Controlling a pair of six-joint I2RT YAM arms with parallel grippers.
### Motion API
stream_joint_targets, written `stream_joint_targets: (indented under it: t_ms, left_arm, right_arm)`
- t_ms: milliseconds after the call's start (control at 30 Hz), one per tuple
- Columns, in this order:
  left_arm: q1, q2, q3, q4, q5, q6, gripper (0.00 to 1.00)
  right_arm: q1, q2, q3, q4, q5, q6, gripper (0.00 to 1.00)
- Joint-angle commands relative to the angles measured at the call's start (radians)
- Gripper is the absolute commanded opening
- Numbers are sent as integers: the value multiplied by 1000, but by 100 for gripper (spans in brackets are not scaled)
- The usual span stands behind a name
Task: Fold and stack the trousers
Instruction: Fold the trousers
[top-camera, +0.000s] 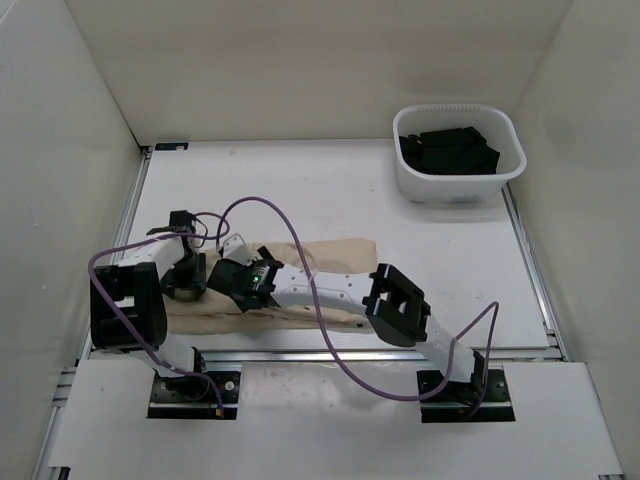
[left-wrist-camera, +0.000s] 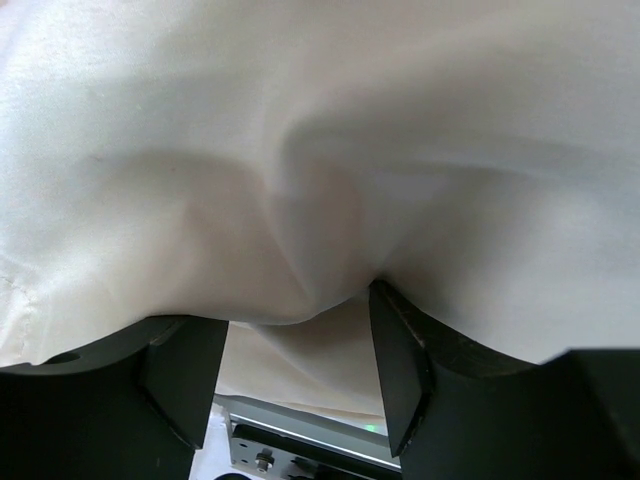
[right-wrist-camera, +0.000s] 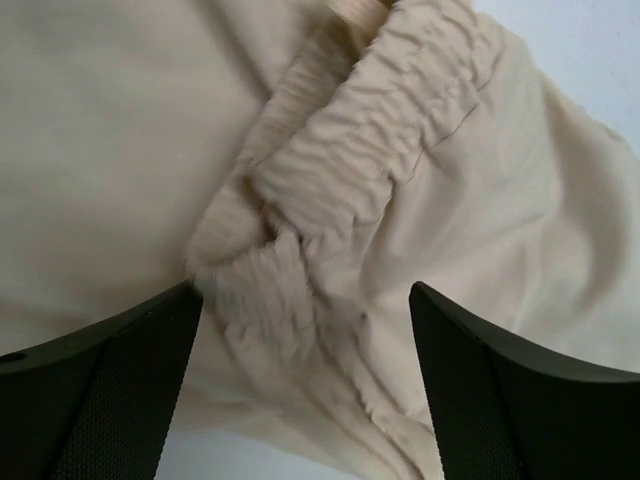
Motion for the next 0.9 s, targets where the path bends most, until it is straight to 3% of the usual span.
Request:
stream_joint_targets:
  t_ms: [0,133,200,300,333,367,500,700,767,800,833,867]
  left_arm:
    - [-8,6,-5,62,7,-11,70]
    - [-8,-28,9,32,-2,-11,71]
    - [-8,-63,27,-7,-2,-11,72]
    - [-8,-101,91,-54,24,-11,75]
    - [-8,-101,128,-83,33,-11,75]
    - [-8,-115,144,-94,33,-11,77]
    - [1,-124,184,-140,-28,-11,79]
    - [160,-124,156,-131,-56,-11,81]
    - [217,-114,126,-110,-45,-11,81]
    - [228,-104,125,-110,-45,-11,81]
    - [228,-104,116,-110,-45,-11,81]
    - [239,-118,116,-110,-19,-11,81]
  right_arm:
    - [46,-209,-45,126,-78,-179,91]
    - [35,-472,-302,176,8,-33,97]
    - [-33,-609,-489,109,-3,228,98]
    - [-281,-791,-767,195,-260,356,98]
    - [-331,-827,-923,285,-335,374,98]
    - [-376,-880,-979,307,-386,396,98]
    - [-512,-927,-1116,353,-431,419,98]
    - [-548,-916,-1266,479,-524,454,99]
    - [-548,-905,-1350,542,-587,505,93]
    - [-557,-905,-1378,611,-608,520,84]
    - [-557,-905,-1401,625,-621,541,57]
    - [-578,-914,-1444,637,-630,572,44]
